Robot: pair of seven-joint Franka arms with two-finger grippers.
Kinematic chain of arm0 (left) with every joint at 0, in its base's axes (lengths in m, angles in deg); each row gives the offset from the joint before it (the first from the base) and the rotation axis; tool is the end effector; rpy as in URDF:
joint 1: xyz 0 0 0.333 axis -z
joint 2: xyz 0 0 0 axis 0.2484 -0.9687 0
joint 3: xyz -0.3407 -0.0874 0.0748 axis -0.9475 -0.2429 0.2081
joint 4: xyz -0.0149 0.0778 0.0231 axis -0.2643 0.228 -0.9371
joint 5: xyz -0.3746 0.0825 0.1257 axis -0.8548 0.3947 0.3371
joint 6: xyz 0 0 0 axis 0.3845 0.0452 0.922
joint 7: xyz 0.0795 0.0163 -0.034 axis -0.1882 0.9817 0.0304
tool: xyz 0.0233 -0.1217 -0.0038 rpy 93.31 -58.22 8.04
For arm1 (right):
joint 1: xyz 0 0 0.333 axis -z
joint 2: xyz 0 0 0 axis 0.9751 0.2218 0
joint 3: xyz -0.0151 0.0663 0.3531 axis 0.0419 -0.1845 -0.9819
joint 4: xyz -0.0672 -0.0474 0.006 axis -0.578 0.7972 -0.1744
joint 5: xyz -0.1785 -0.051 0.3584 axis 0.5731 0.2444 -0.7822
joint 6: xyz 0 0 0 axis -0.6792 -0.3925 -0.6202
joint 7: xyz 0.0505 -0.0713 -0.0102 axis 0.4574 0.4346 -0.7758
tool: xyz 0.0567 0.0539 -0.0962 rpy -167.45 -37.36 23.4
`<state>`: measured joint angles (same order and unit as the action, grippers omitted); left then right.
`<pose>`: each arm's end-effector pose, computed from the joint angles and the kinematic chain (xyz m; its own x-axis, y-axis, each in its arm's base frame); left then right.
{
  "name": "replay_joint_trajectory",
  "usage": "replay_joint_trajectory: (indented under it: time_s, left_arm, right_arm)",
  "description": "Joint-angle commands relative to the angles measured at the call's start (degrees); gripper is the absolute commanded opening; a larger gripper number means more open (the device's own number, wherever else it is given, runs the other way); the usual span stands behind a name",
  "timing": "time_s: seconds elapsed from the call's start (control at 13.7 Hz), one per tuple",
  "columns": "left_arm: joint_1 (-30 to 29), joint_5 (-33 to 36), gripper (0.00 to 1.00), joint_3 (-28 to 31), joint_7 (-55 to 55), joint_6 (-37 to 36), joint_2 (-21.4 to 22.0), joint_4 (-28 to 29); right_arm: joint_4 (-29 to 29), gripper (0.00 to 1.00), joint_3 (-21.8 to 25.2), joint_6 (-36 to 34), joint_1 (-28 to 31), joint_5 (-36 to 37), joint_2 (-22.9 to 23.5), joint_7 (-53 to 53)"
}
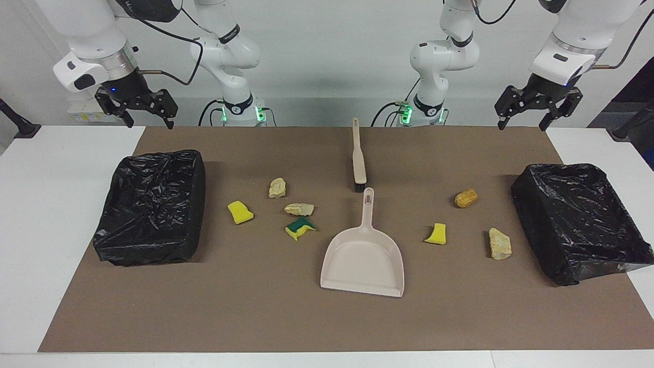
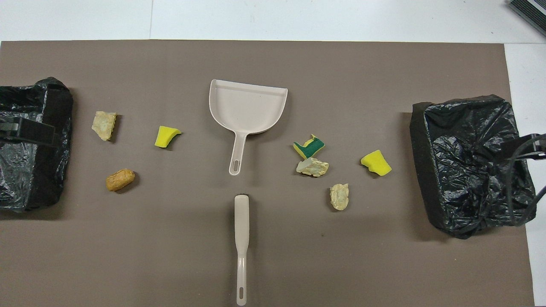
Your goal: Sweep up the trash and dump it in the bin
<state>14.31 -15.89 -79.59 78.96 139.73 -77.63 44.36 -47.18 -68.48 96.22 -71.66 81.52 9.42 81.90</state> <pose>0.5488 -0.0565 0.7056 0.9899 -0.1399 0.0223 -0.1393 -0.9900 -0.0240 0.5413 -0.0459 0.6655 0.9970 -0.0309 -0.0705 -0.0282 -0.9989 0.0380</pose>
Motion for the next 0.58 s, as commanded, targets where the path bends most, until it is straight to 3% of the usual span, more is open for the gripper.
replay_joint_trajectory:
  time_s: [0.0, 0.15, 0.51]
  left_arm:
    - [4.27, -0.77, 1.00, 3.75, -1.41, -1.86, 1.40, 0.07]
    - [6.49, -0.77, 1.00, 5.62, -1.32, -1.86, 1.84, 0.25]
    - [5.70, -1.39, 1.00, 6.06, -0.98, -1.16, 2.90, 2.01]
  right_arm:
    - [-0.71, 1.00, -0.08, -1.25, -0.16, 0.02, -0.89, 1.12]
    - [-0.71, 1.00, -0.08, -1.60, -0.16, 0.11, -0.89, 1.03]
    - [-1.76, 1.00, -2.54, -0.46, -2.78, 0.11, 0.77, 0.68]
